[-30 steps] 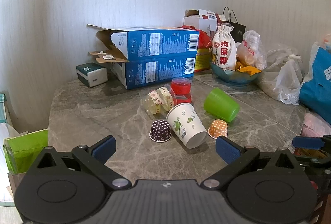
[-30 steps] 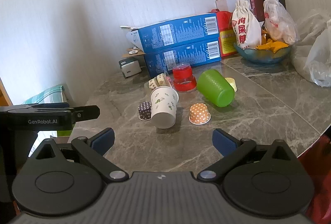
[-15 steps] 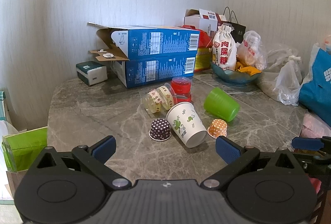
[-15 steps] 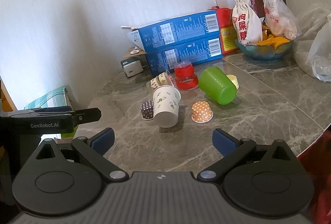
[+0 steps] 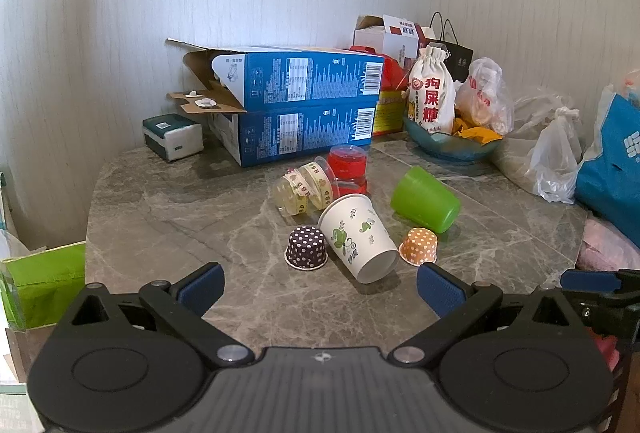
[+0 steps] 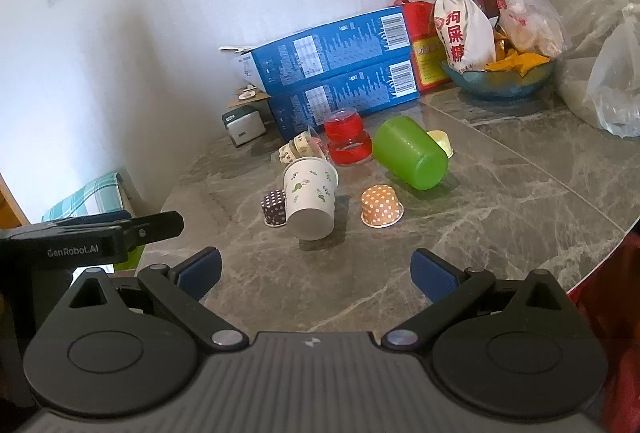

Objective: Flip cup upright

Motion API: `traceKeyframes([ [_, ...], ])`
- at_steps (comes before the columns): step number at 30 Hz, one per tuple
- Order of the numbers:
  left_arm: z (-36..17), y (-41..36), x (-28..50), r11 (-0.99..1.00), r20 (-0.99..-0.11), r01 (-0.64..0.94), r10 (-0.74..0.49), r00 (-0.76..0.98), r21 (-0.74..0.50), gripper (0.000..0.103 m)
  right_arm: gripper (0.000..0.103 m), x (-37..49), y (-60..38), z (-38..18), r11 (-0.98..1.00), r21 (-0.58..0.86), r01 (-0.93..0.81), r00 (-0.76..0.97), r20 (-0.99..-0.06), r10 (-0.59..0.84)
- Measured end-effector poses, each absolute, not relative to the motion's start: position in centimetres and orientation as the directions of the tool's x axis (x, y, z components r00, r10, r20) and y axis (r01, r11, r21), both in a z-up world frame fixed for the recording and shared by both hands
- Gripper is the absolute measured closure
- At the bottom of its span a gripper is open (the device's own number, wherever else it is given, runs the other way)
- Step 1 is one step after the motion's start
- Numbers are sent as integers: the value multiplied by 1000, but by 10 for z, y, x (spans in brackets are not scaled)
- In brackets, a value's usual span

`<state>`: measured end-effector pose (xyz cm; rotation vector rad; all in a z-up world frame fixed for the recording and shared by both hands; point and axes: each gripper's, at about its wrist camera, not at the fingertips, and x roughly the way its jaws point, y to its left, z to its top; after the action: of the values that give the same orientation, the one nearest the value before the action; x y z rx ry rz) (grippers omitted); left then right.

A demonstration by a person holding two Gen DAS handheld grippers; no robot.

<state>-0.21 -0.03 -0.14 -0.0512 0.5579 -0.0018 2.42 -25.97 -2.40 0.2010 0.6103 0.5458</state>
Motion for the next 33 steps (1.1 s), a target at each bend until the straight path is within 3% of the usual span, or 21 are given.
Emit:
traceKeyframes([
  [21,-14,9,11,997,-541,7,-49,840,-81,0,1,35,-251,-28,858,330,-393,677,-528,513],
  [33,-27,24,32,997,-539,40,-73,839,-73,0,1,86,-225,-17,898,374,-234,679,-598,426],
])
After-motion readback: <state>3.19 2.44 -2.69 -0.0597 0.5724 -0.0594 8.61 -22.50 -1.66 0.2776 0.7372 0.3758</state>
